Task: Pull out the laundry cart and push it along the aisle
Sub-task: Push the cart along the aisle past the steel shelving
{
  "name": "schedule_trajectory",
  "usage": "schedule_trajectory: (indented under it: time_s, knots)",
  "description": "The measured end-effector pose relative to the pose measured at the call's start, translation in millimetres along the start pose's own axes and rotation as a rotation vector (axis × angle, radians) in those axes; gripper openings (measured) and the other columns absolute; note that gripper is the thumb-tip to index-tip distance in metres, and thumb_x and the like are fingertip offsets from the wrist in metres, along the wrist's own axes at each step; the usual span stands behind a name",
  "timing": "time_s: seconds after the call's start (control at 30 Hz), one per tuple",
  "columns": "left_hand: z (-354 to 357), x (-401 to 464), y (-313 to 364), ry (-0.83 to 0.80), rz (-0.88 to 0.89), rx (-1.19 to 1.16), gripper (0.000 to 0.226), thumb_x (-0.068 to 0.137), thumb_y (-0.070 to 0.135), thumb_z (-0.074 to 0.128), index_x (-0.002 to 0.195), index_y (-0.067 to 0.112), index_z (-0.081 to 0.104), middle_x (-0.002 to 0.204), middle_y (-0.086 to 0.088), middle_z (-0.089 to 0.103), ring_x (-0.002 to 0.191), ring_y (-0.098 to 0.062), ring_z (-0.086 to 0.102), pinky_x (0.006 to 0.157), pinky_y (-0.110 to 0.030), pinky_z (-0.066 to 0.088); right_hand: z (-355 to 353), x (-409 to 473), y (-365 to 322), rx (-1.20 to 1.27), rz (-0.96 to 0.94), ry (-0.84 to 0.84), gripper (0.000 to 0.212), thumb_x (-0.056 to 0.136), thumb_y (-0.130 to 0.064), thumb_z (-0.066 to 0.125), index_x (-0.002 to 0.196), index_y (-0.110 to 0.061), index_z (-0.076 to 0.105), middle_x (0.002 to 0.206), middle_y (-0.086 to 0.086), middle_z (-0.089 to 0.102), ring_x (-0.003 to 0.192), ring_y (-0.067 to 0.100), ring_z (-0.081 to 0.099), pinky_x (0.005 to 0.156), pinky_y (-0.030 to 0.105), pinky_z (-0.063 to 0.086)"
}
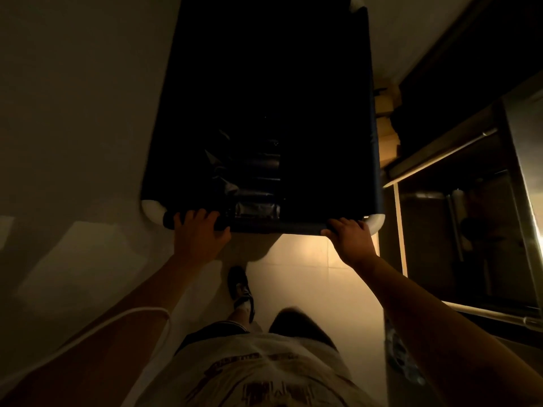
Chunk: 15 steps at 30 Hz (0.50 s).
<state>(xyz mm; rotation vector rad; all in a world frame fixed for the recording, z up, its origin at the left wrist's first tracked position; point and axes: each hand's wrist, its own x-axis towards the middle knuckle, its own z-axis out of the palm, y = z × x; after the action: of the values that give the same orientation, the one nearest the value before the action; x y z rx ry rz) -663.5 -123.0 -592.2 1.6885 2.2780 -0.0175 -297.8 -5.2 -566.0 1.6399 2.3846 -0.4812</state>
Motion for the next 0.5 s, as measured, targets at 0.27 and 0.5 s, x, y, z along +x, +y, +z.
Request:
schedule_trajectory:
  time_s: [0.27, 0.5]
  knots:
    - [-13.5, 40.5, 1.0, -0.024, 0.027, 0.073, 0.061, 0.091, 0.061, 0.043, 0.130, 0.019, 0.063, 0.124, -0.015, 0.066, 0.120, -0.041, 0.056, 0.109, -0.063, 0.033, -12.4, 38.7, 0.4, 0.022, 0.030, 0.016, 0.036, 0.103, -0.044, 0.044, 0.130, -0.027, 0.061, 0.125, -0.001, 0.066, 0.124, 0.024, 0.057, 0.114, 0.046, 0.033]
    - [-23.3, 77.8, 5.4, -0.027, 0.016, 0.064, 0.064, 0.091, 0.061, 0.040, 0.131, 0.017, 0.063, 0.125, -0.015, 0.066, 0.121, -0.040, 0.056, 0.111, -0.061, 0.033, -21.8, 75.9, 7.0, 0.018, 0.027, 0.033, 0.033, 0.103, -0.043, 0.046, 0.126, -0.027, 0.063, 0.122, -0.001, 0.067, 0.121, 0.026, 0.059, 0.112, 0.046, 0.035]
